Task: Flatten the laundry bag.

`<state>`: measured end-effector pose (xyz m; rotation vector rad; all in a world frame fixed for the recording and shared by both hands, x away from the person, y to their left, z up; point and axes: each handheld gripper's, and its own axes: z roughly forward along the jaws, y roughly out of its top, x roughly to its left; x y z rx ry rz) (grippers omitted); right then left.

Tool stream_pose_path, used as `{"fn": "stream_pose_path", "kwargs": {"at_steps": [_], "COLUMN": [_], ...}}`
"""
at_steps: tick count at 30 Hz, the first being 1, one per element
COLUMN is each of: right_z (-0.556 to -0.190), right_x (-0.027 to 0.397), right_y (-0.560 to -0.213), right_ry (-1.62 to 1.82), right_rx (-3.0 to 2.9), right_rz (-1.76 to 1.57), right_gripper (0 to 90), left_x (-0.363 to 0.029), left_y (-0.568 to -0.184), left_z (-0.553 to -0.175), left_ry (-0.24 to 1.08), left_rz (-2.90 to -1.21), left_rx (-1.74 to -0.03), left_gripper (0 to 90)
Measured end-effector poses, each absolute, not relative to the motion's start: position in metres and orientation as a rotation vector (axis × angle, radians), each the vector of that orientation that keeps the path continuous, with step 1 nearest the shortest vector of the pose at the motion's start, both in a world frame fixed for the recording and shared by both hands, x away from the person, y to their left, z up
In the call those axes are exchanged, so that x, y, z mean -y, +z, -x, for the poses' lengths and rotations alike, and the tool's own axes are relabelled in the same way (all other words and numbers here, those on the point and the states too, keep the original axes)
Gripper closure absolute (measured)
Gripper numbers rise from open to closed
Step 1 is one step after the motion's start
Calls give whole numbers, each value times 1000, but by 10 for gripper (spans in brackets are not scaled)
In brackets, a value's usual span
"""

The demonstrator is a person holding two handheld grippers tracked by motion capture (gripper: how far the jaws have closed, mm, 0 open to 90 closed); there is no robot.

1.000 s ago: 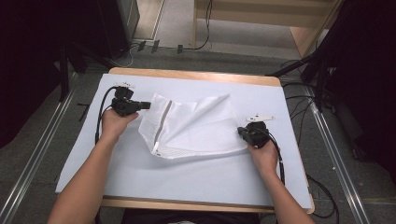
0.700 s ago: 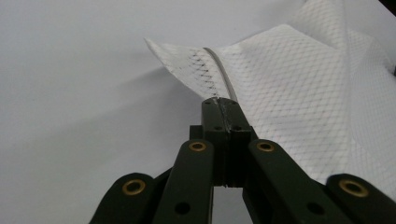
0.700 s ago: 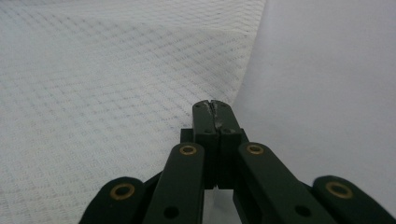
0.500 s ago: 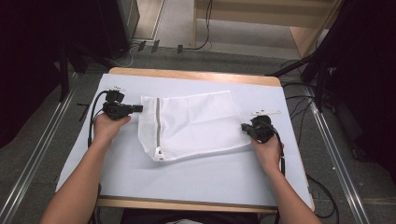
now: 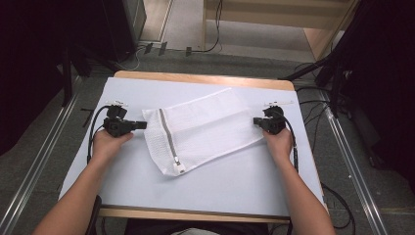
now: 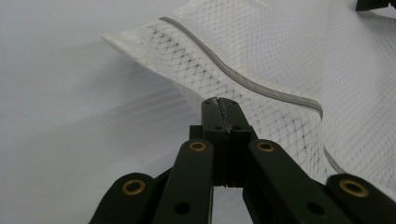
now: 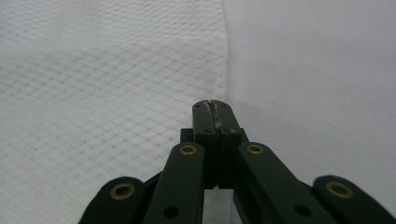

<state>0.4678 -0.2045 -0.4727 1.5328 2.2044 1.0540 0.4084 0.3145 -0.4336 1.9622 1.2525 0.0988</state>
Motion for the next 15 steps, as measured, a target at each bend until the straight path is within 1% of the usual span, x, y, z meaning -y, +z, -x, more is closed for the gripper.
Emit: {"fn": "stream_pose_path", "kwargs": {"at_steps": [2,5,9,10,11,12,13,15], "right_z": [-474,-480,-485,-485,-484,-482,-481,-476], "right_x": [203,202,197,196,195,195,196,198], "right_y": [-474,-474,-473,-473,-471,-469,-467,-461], "right_ry": [1051,1067,1047,1035,1032,1038,1054,1072], "right_rx": [-2212,-2196,-2216,-2217,-2215,-2206,-2199,-2200], "right_rz": [-1549,-1543,-1534,-1524,-1515,-1510,-1518,-1524], "right_gripper": [900,900,900,895,869,816,789,783], "left_x": [-315,-316,-313,-313,-314,-314,-315,-314], "left_y": [-435,-436,-435,-434,-433,-432,-431,-428], "left_z": [-404,-394,-381,-380,-380,-381,-382,-385], "left_ry": [97,62,87,104,116,122,127,168], "left_rz": [-1971,-1967,-2017,-2020,-2016,-2004,-2007,-2024], "left_rx": [-1248,-1246,-1222,-1222,-1219,-1216,-1215,-1203], "left_gripper": [900,900,900,876,853,817,793,770]}}
